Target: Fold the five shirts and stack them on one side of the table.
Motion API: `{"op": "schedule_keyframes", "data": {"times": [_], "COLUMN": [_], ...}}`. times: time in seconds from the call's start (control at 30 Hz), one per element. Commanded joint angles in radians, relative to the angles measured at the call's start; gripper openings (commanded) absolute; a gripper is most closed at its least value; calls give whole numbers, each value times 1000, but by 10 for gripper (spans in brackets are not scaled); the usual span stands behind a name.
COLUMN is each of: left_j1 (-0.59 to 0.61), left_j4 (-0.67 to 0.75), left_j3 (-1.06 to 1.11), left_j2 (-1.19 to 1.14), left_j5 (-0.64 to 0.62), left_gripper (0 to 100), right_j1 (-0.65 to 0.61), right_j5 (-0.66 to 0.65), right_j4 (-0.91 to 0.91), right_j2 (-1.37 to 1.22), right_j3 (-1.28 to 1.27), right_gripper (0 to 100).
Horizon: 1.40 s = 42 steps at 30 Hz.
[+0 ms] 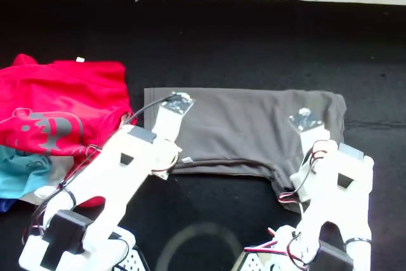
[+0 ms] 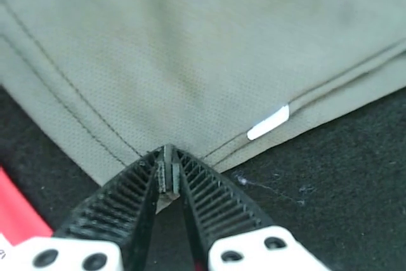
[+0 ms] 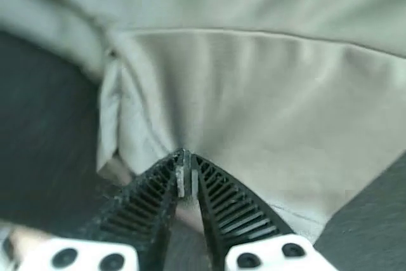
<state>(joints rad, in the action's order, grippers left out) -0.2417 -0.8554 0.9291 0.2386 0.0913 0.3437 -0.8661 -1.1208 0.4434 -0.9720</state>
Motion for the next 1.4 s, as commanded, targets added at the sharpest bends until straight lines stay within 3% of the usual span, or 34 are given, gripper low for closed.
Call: {"op": "schedule_keyframes", "data": {"times": [0.0,0.17,0.37,0.57,0.9,1.2,1.37], "left_j1": [47,44,44,44,44,44,48], "left_j4": [-77,-178,-193,-193,-201,-181,-20], "left_j3": [-45,-139,-171,-177,-248,-314,-196], "left_j2": [10,10,2,10,10,1,1], "left_j5": [9,9,9,9,8,5,6], "left_gripper": [8,8,8,8,8,8,8], "right_j1": [19,67,133,223,432,466,358], "right_j5": [-29,-29,-32,-169,-336,-318,-172], "right_j4": [-119,-151,65,265,275,223,223], "right_j2": [82,285,397,384,386,386,386], "right_j3": [64,117,-62,-320,-337,-219,-147], "right_gripper": [6,6,6,6,6,6,6]}}
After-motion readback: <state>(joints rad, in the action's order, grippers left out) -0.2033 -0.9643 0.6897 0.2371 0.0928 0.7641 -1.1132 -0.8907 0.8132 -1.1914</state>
